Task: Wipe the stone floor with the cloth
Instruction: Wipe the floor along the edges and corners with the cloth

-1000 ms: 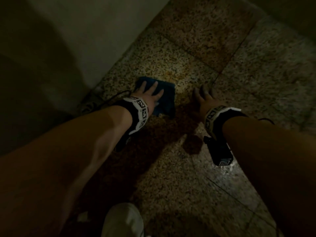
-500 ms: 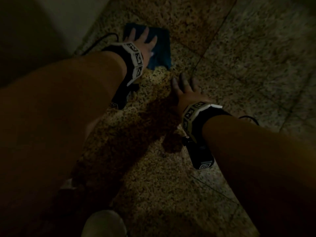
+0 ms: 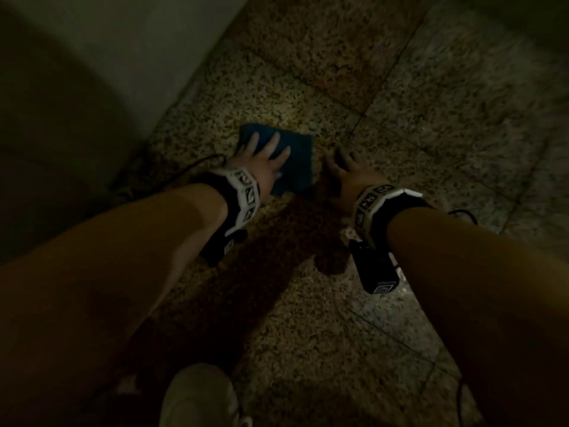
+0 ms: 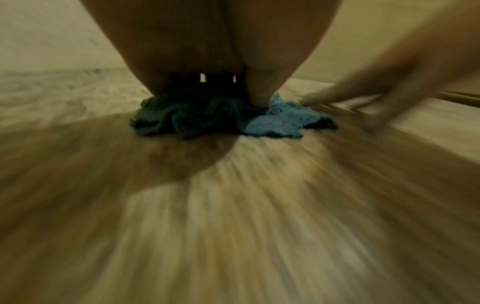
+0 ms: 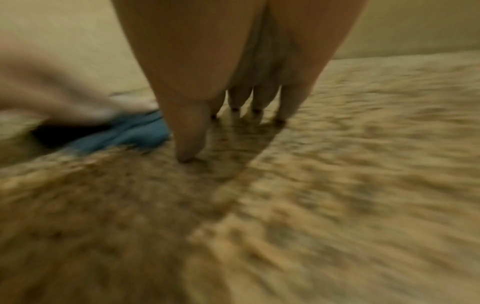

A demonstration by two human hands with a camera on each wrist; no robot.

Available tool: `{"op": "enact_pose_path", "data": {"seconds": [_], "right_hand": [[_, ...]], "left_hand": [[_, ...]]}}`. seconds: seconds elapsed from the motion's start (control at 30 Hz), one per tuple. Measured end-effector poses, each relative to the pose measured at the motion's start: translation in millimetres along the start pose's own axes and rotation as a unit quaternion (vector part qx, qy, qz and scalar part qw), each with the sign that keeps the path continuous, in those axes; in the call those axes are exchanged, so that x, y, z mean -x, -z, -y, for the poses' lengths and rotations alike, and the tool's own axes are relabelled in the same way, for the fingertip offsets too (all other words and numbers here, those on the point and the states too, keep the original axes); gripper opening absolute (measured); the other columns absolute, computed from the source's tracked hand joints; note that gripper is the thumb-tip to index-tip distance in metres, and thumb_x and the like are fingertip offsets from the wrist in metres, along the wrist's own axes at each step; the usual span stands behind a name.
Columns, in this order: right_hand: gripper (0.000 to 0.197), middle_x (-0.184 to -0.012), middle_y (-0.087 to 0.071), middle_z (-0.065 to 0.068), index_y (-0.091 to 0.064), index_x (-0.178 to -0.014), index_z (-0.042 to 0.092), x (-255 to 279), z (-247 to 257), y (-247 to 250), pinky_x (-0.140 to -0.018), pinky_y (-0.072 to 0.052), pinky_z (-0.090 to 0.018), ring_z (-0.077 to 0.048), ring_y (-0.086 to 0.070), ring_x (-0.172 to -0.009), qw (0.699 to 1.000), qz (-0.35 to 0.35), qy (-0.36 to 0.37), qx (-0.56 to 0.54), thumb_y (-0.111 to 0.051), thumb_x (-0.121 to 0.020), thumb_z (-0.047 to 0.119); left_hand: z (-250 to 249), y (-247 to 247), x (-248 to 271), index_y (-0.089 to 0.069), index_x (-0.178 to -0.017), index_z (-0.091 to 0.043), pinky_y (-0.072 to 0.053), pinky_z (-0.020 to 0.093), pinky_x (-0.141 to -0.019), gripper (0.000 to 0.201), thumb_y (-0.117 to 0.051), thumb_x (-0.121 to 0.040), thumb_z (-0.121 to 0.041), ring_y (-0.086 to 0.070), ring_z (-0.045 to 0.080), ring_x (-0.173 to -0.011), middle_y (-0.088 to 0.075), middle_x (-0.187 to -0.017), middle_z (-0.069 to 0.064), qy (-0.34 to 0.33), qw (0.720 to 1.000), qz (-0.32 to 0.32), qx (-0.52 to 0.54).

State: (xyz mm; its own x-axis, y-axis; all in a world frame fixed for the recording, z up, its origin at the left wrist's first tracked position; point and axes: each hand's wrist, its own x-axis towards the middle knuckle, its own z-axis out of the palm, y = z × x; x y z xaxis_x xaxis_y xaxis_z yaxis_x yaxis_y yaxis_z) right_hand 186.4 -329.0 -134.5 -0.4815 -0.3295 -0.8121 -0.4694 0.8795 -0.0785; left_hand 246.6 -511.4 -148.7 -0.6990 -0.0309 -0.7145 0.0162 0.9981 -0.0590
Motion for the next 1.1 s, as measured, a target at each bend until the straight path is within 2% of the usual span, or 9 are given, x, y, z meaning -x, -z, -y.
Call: {"op": "enact_pose_path", "data": {"seconds": [0.1,0.17,0.27,0.33,0.5,0.6,0.73,0.83,1.1], "right_hand": [[0.093,-0.155,0.028,0.005,0.012,-0.149,0.039,10.4,-27.3,-17.3,-0.117,-0.011,-0.052,-0.026,0.019,-0.144,0.999,-0.01,-0.045,-0.026,-0.061,-0.093,0.028],[0.092,-0.154,0.029,0.007,0.014,-0.148,0.041,17.8,-43.2,-27.2,-0.115,-0.007,-0.054,-0.026,0.02,-0.144,0.997,-0.005,-0.071,-0.022,-0.06,-0.094,0.029],[0.096,-0.153,0.032,0.008,0.017,-0.147,0.039,27.6,-50.4,-33.6,-0.117,-0.012,-0.053,-0.025,0.021,-0.144,0.997,0.013,-0.075,-0.004,-0.061,-0.09,0.042],[0.097,-0.153,0.033,0.007,0.019,-0.147,0.037,30.0,-48.4,-34.1,-0.116,-0.018,-0.053,-0.025,0.021,-0.144,0.997,0.016,-0.079,0.004,-0.059,-0.09,0.045],[0.096,-0.153,0.033,0.008,0.018,-0.148,0.038,26.8,-46.3,-35.8,-0.114,-0.018,-0.054,-0.026,0.02,-0.144,0.997,0.01,-0.078,-0.014,-0.06,-0.094,0.024],[0.096,-0.152,0.033,0.009,0.019,-0.147,0.037,27.8,-48.1,-37.7,-0.116,-0.015,-0.054,-0.025,0.022,-0.144,0.997,0.016,-0.076,-0.031,-0.06,-0.093,0.031],[0.1,-0.149,0.039,0.01,0.024,-0.145,0.038,23.0,-48.3,-36.1,-0.116,-0.014,-0.053,-0.023,0.027,-0.142,0.996,0.035,-0.079,-0.032,-0.061,-0.093,0.03],[0.101,-0.148,0.04,0.01,0.026,-0.144,0.039,22.2,-48.3,-36.1,-0.115,-0.012,-0.053,-0.023,0.027,-0.142,0.995,0.046,-0.084,-0.033,-0.061,-0.092,0.031],[0.103,-0.15,0.036,0.011,0.024,-0.144,0.041,23.7,-50.5,-38.0,-0.116,-0.014,-0.055,-0.021,0.026,-0.142,0.995,0.028,-0.083,-0.05,-0.064,-0.091,0.026]], "left_hand": [[-11.7,-20.4,27.1,0.013,-0.15,-0.027,-0.006,0.044,-0.116,0.055,-0.019,-0.106,-0.03,0.017,0.035,-0.143,0.024,-0.156,0.003,-0.018,0.998,0.034,-0.04],[-15.9,-30.3,36.5,0.014,-0.15,-0.027,-0.004,0.041,-0.116,0.056,-0.018,-0.105,-0.035,0.016,0.035,-0.143,0.025,-0.156,0.002,-0.037,0.998,0.043,-0.04],[-17.8,-35.3,39.4,0.016,-0.149,-0.029,-0.004,0.041,-0.116,0.056,-0.019,-0.105,-0.035,0.016,0.035,-0.143,0.026,-0.155,0.001,-0.037,0.997,0.045,-0.049],[-18.7,-34.4,36.4,0.016,-0.149,-0.03,-0.005,0.043,-0.116,0.056,-0.018,-0.105,-0.036,0.017,0.035,-0.143,0.027,-0.155,0.0,-0.033,0.997,0.038,-0.052],[-25.1,-7.4,18.6,0.012,-0.149,-0.033,-0.009,0.043,-0.117,0.054,-0.019,-0.105,-0.033,0.017,0.032,-0.144,0.025,-0.155,-0.005,-0.032,0.999,0.016,0.015],[-34.6,20.6,-8.6,0.008,-0.15,-0.032,-0.004,0.045,-0.117,0.056,-0.024,-0.105,-0.03,0.018,0.033,-0.143,0.022,-0.156,-0.003,-0.036,0.997,-0.001,0.072],[-57.2,52.2,-43.2,0.004,-0.151,-0.031,-0.002,0.047,-0.117,0.054,-0.023,-0.105,-0.032,0.013,0.036,-0.144,0.017,-0.158,-0.001,-0.021,0.995,-0.05,0.081],[-68.9,67.4,-60.4,0.003,-0.151,-0.03,-0.004,0.048,-0.117,0.055,-0.026,-0.105,-0.032,0.011,0.037,-0.144,0.015,-0.158,0.001,-0.008,0.995,-0.061,0.073],[-65.8,61.0,-52.4,0.003,-0.151,-0.03,-0.005,0.047,-0.116,0.054,-0.024,-0.104,-0.034,0.01,0.037,-0.144,0.014,-0.159,0.0,-0.03,0.996,-0.049,0.067]]}}
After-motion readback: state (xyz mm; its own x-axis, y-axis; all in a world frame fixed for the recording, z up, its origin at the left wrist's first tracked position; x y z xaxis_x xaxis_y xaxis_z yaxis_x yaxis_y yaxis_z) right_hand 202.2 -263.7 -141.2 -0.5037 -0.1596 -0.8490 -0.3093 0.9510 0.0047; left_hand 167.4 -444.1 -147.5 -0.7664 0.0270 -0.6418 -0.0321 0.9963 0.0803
